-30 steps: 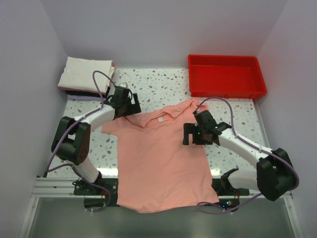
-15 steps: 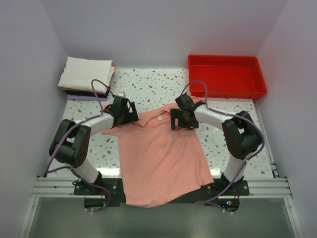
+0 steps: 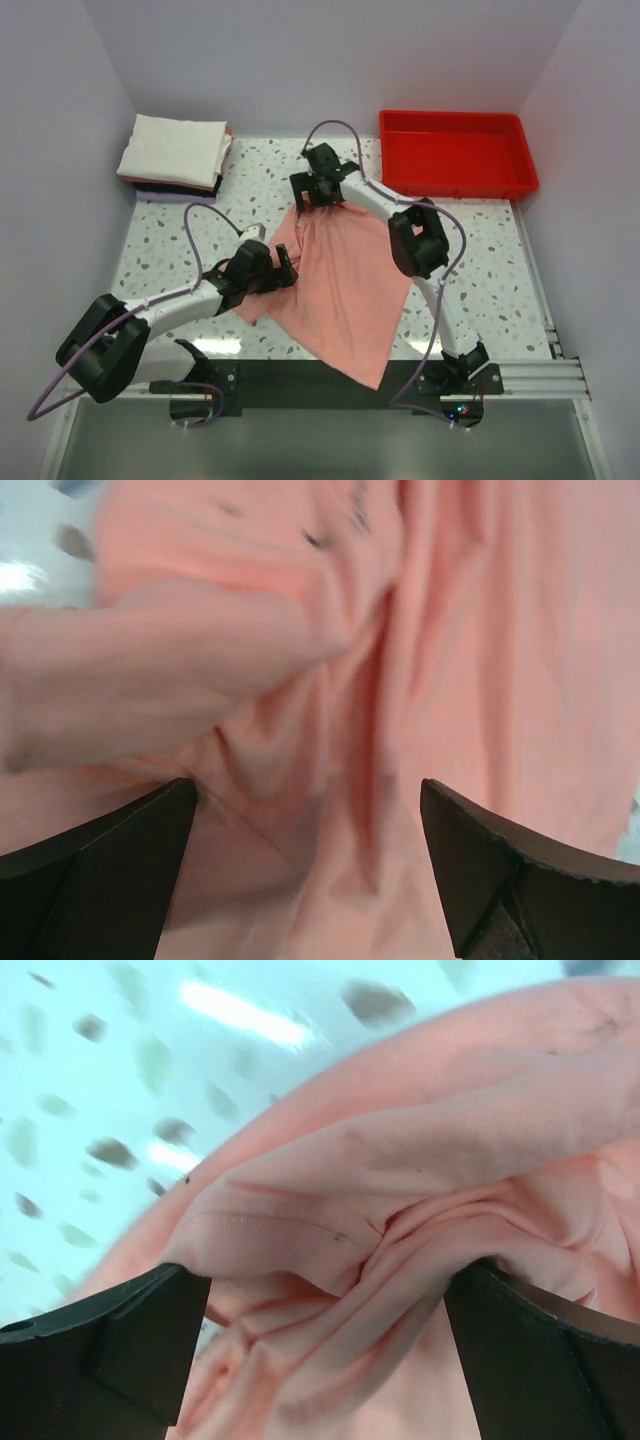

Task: Fold and stack the t-shirts
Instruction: Flatten the tshirt out

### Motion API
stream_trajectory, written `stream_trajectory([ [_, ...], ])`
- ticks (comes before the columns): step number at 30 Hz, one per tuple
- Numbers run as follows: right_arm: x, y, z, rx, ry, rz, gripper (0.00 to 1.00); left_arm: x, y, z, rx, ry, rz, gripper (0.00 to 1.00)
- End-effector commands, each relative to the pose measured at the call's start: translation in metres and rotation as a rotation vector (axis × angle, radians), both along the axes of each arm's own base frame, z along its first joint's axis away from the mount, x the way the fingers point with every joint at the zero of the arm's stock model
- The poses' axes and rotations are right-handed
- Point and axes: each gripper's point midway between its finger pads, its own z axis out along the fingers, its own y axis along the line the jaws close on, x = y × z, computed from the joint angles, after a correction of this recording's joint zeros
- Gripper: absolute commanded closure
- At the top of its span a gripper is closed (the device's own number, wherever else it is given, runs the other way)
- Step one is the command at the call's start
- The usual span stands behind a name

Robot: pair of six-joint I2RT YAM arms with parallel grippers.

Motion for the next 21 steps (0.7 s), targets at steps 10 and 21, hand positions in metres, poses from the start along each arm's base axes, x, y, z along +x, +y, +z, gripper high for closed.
stream_trajectory([
  [10,0.023,0.110,0.039,0.238,-0.165,0.323,0.01,-0.064,-0.097,-0.007,-0.099,0.171,-0.218,0.00],
  [21,0.025,0.040,0.164,0.156,-0.310,0.127,0.01,-0.039,-0.094,0.057,-0.039,0.004,-0.223,0.00],
])
